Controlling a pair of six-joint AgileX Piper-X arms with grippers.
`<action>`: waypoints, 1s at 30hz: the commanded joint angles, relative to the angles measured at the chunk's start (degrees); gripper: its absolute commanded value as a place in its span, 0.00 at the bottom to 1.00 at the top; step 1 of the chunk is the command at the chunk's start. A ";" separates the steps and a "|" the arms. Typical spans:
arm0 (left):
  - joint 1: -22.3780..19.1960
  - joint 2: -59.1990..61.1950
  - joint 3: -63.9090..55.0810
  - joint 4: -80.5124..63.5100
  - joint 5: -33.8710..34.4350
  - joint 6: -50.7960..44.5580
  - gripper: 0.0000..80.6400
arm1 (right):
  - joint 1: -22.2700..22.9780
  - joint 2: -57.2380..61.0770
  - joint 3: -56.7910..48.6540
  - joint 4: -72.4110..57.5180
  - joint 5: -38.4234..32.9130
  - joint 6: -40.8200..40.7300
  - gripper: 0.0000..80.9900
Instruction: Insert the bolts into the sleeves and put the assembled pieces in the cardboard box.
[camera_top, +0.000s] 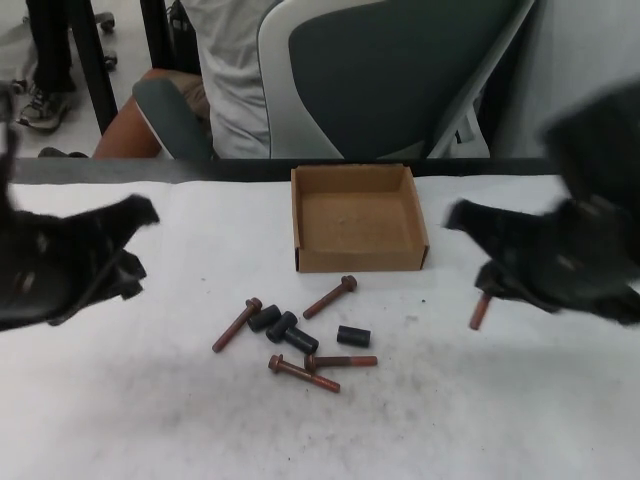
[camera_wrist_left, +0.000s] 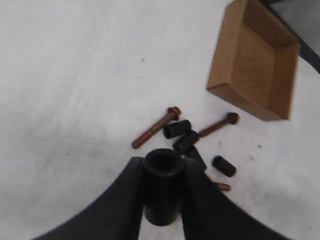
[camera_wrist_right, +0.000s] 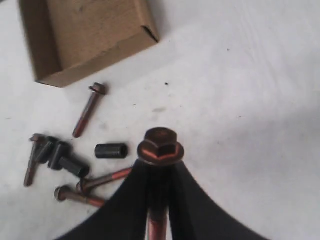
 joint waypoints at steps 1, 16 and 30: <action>-0.84 -2.83 1.35 -3.90 1.86 4.11 0.01 | 0.51 -9.74 8.03 -8.62 -3.11 -2.06 0.00; -23.78 -14.55 10.86 -10.09 12.87 51.32 0.01 | 13.19 -37.98 22.99 -22.05 -15.12 -29.29 0.00; -29.99 -10.19 10.94 -12.01 0.43 45.46 0.01 | 22.32 -24.82 17.22 -23.23 -14.03 -39.33 0.00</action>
